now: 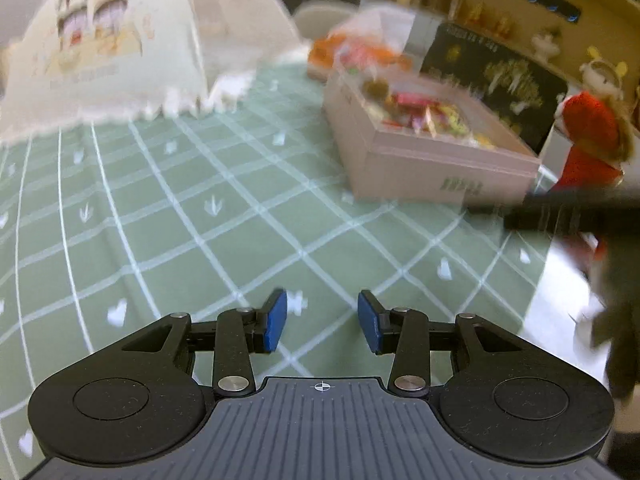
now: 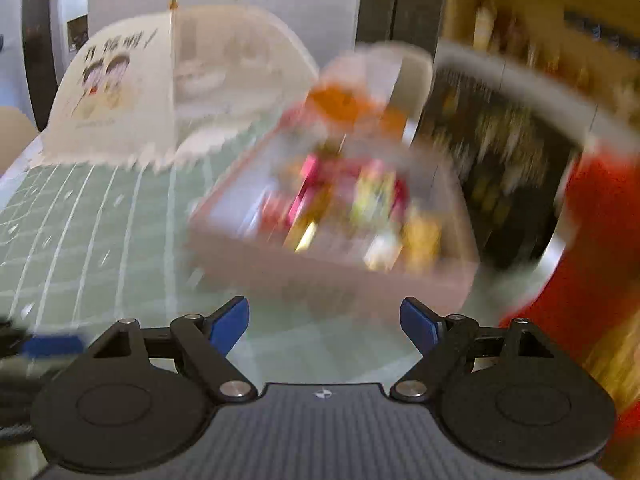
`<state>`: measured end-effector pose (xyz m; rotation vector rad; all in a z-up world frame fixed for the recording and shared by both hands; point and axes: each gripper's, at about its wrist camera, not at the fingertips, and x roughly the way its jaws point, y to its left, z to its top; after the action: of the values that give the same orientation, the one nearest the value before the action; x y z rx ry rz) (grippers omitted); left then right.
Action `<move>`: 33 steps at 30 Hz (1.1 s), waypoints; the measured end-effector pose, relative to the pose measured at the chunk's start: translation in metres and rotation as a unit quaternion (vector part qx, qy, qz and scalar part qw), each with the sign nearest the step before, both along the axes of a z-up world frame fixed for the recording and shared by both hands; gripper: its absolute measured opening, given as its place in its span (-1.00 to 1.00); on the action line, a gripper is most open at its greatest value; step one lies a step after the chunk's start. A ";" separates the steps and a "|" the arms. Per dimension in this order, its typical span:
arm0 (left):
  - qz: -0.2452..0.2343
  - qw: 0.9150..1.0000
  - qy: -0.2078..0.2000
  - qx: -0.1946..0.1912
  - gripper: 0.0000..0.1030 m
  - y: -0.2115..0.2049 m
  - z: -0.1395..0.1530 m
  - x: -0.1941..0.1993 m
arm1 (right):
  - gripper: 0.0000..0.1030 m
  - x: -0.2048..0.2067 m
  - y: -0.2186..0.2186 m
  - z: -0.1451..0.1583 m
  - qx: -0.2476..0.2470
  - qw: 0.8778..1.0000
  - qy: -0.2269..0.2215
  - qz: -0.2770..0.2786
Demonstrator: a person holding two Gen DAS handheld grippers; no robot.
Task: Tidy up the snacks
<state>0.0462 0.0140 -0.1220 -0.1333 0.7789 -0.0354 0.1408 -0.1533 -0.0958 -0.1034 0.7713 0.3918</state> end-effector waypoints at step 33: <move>-0.012 0.995 -0.066 0.073 -0.07 -0.026 -0.015 0.010 | 1.00 -0.028 -0.009 -0.042 0.016 0.995 -0.037 -0.086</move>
<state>0.0562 -0.0125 -0.1371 0.0177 0.6477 -0.0088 0.1124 -0.1621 -0.1382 -0.0208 0.6955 0.2344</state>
